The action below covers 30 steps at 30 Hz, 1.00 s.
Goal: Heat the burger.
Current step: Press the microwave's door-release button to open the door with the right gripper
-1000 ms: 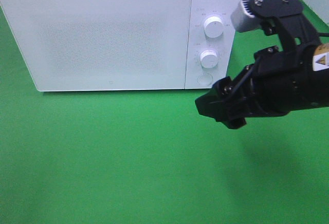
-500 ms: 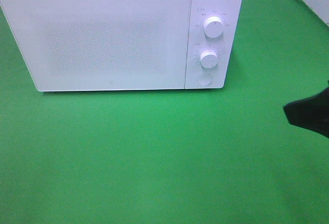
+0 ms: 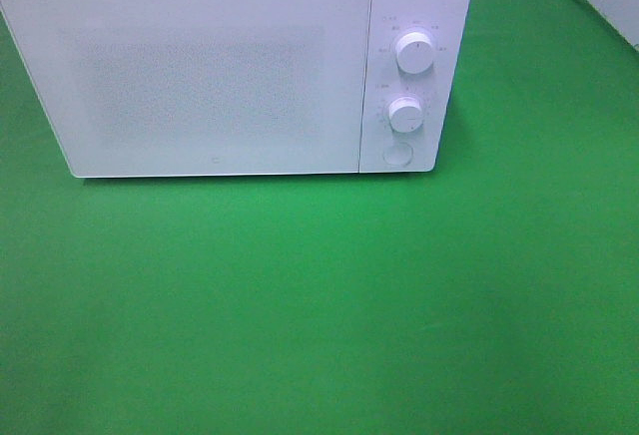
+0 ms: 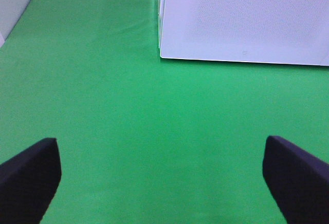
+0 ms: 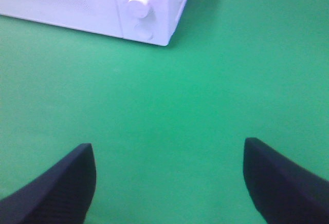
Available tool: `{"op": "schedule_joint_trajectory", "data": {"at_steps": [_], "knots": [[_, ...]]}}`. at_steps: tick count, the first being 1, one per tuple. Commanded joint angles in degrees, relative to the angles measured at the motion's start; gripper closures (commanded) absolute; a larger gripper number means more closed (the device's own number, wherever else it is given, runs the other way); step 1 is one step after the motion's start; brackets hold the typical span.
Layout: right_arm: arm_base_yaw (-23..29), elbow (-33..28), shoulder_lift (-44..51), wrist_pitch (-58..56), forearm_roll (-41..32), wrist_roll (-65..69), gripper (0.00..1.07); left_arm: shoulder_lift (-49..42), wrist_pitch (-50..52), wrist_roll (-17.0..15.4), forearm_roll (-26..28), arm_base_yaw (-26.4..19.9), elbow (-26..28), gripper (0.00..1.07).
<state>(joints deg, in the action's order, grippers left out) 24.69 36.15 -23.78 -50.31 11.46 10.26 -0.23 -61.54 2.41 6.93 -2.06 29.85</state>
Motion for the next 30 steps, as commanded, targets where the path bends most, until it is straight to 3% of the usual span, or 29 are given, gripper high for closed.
{"op": "schedule_joint_trajectory", "data": {"at_steps": [1,5,14,21,30], "knots": [[-3.84,-1.20,3.44,0.17,0.40,-1.72,0.31,-0.97,0.57,-0.11,0.46,0.00,-0.17,0.07],[-10.20,-4.93,10.08,0.34,-1.32,-1.78,0.31,-0.97,0.57,-0.11,0.46,0.00,-0.17,0.07],[-16.67,-6.42,17.99,1.03,-2.86,-2.23,0.31,-0.97,0.57,-0.11,0.46,0.00,-0.17,0.07],[-19.54,-6.42,24.69,-0.40,-2.98,-2.23,0.31,-0.97,0.57,-0.11,0.46,0.00,-0.17,0.07],[-20.45,-7.79,25.55,-4.70,-2.92,-2.64,0.31,-0.52,0.57,-0.11,0.46,0.00,-0.17,0.07]]}}
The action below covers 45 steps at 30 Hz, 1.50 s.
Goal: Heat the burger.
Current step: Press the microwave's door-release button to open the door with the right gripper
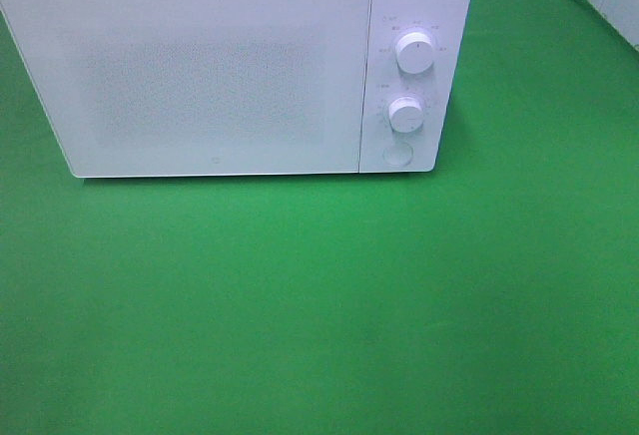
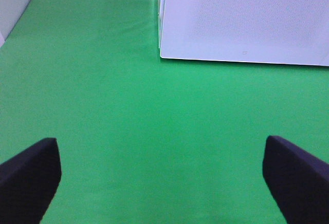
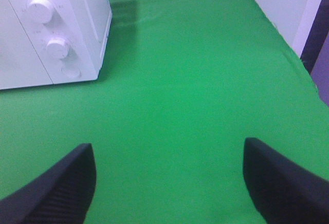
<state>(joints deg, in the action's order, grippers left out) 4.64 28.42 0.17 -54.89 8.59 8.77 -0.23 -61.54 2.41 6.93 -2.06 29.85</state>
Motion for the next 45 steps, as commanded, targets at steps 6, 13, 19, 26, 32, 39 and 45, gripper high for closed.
{"op": "schedule_joint_trajectory", "data": {"at_steps": [6,13,19,26,32,39,45], "knots": [[-0.40,-0.06,1.60,-0.11,-0.06,-1.15,0.31,-0.29,0.57,-0.11,0.46,0.00,-0.17,0.07],[-0.34,-0.06,1.60,-0.11,-0.06,-1.15,0.33,-0.29,0.57,-0.11,0.46,0.00,-0.17,0.07],[-0.34,-0.06,1.60,-0.06,0.06,-1.15,0.33,-0.29,0.57,-0.11,0.46,0.00,-0.17,0.07],[-0.34,1.60,1.32,3.78,0.06,-1.43,0.33,-0.29,0.57,-0.11,0.46,0.00,-0.17,0.07],[-0.34,2.12,-2.52,13.64,0.34,-1.38,0.33,-0.29,0.57,-0.11,0.46,0.00,-0.17,0.07],[-0.34,1.43,-6.47,19.48,1.15,-1.38,0.33,-0.29,0.57,-0.11,0.46,0.00,-0.17,0.07],[-0.34,-4.07,-11.06,30.88,3.09,-1.38,0.33,-0.29,0.57,-0.11,0.46,0.00,-0.17,0.07]]}}
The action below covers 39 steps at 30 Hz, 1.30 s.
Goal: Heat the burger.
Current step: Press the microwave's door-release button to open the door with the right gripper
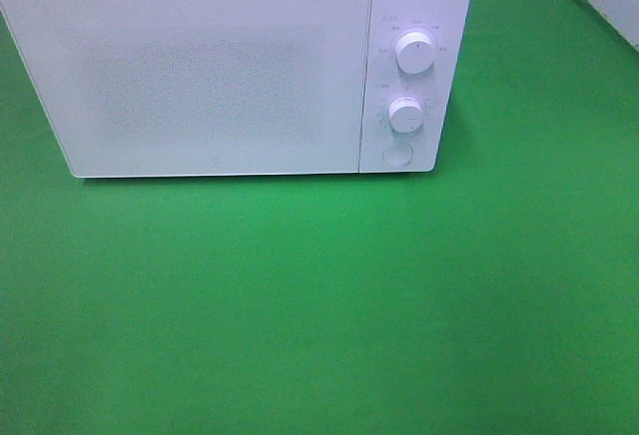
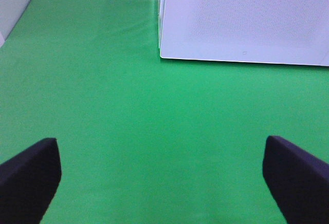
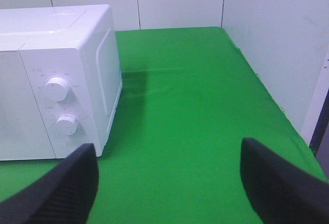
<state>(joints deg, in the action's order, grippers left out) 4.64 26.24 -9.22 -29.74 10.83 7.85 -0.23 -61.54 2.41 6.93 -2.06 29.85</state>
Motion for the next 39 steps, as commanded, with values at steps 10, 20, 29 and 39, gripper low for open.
{"op": "schedule_joint_trajectory", "data": {"at_steps": [10,20,29,39], "knots": [[-0.34,-4.76,-14.32,23.15,0.86,-0.46,0.33,-0.29,0.57,-0.11,0.46,0.00,-0.17,0.07],[-0.34,-4.76,-29.22,37.70,0.86,-0.46,0.33,-0.29,0.57,-0.11,0.46,0.00,-0.17,0.07],[-0.34,-4.76,-45.89,58.61,-0.80,-6.93,0.33,-0.29,0.57,-0.11,0.46,0.00,-0.17,0.07],[-0.34,-4.76,-56.78,70.87,-14.38,-19.65,0.33,-0.29,0.57,-0.11,0.46,0.00,-0.17,0.07]]}}
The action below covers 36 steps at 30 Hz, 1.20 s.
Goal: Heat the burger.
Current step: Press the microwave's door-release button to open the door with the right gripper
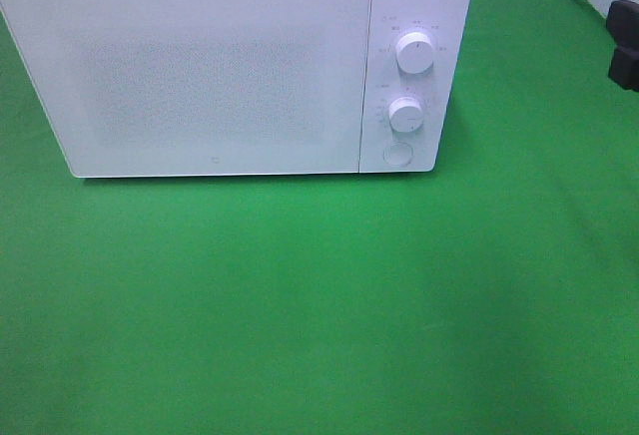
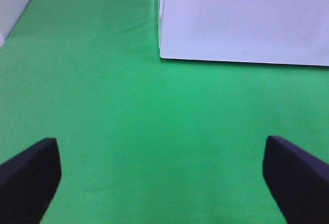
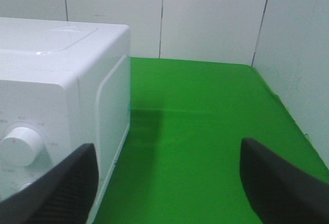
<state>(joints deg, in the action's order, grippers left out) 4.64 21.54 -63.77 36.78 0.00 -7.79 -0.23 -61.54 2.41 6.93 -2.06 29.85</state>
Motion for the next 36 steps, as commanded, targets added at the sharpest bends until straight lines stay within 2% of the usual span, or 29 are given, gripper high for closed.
{"op": "schedule_joint_trajectory", "data": {"at_steps": [1,4,7,8,9,10,11,13,14,15,18,19,21,22,23,24,25,26,28,29,36], "knots": [[-0.34,-0.06,-4.41,6.70,-5.16,-4.98,0.33,-0.29,0.57,-0.11,0.46,0.00,-0.17,0.07],[-0.29,-0.11,-6.47,8.71,-5.16,-5.04,0.33,-0.29,0.57,-0.11,0.46,0.00,-0.17,0.07],[2.01,-1.38,-9.22,13.41,-5.79,-5.16,0.33,-0.29,0.57,-0.11,0.46,0.00,-0.17,0.07],[4.18,-2.41,-11.06,17.19,-8.65,-6.19,0.33,-0.29,0.57,-0.11,0.46,0.00,-0.17,0.07],[4.18,-2.41,-11.06,17.19,-8.65,-6.19,0.33,-0.29,0.57,-0.11,0.46,0.00,-0.17,0.07],[6.42,-3.15,-12.38,19.19,-12.72,-7.45,0.33,-0.29,0.57,-0.11,0.46,0.00,-0.17,0.07],[6.42,-3.15,-12.38,19.19,-12.72,-7.45,0.33,-0.29,0.57,-0.11,0.46,0.00,-0.17,0.07],[12.32,-3.61,-15.53,22.00,-22.86,-12.26,0.33,-0.29,0.57,-0.11,0.46,0.00,-0.17,0.07],[12.32,-3.61,-15.53,22.00,-22.86,-12.26,0.33,-0.29,0.57,-0.11,0.46,0.00,-0.17,0.07],[15.24,-3.61,-16.96,23.43,-26.64,-15.36,0.33,-0.29,0.57,-0.11,0.46,0.00,-0.17,0.07],[18.05,-3.61,-18.33,25.10,-29.16,-16.90,0.33,-0.29,0.57,-0.11,0.46,0.00,-0.17,0.07],[21.03,-3.61,-19.65,26.93,-31.34,-17.19,0.33,-0.29,0.57,-0.11,0.46,0.00,-0.17,0.07],[21.89,-3.61,-20.00,27.39,-32.03,-17.25,0.33,-0.29,0.57,-0.11,0.46,0.00,-0.17,0.07],[25.04,-3.61,-21.37,29.11,-34.72,-17.25,0.33,-0.29,0.57,-0.11,0.46,0.00,-0.17,0.07],[25.04,-3.61,-21.37,29.11,-34.72,-17.25,0.33,-0.29,0.57,-0.11,0.46,0.00,-0.17,0.07],[27.73,-3.61,-22.46,30.54,-37.41,-17.25,0.33,-0.29,0.57,-0.11,0.46,0.00,-0.17,0.07],[27.73,-3.61,-22.46,30.54,-37.41,-17.25,0.33,-0.29,0.57,-0.11,0.46,0.00,-0.17,0.07],[30.60,-3.61,-23.78,32.09,-40.34,-17.25,0.33,-0.29,0.57,-0.11,0.46,0.00,-0.17,0.07],[31.68,-3.61,-24.47,32.89,-41.60,-17.25,0.33,-0.29,0.57,-0.11,0.46,0.00,-0.17,0.07],[34.09,-3.44,-25.78,33.80,-43.32,-17.25,0.33,-0.29,0.57,-0.11,0.46,0.00,-0.17,0.07],[39.42,-0.86,-30.14,33.40,-47.15,-17.25,0.33,-0.29,0.57,-0.11,0.46,0.00,-0.17,0.07]]}}
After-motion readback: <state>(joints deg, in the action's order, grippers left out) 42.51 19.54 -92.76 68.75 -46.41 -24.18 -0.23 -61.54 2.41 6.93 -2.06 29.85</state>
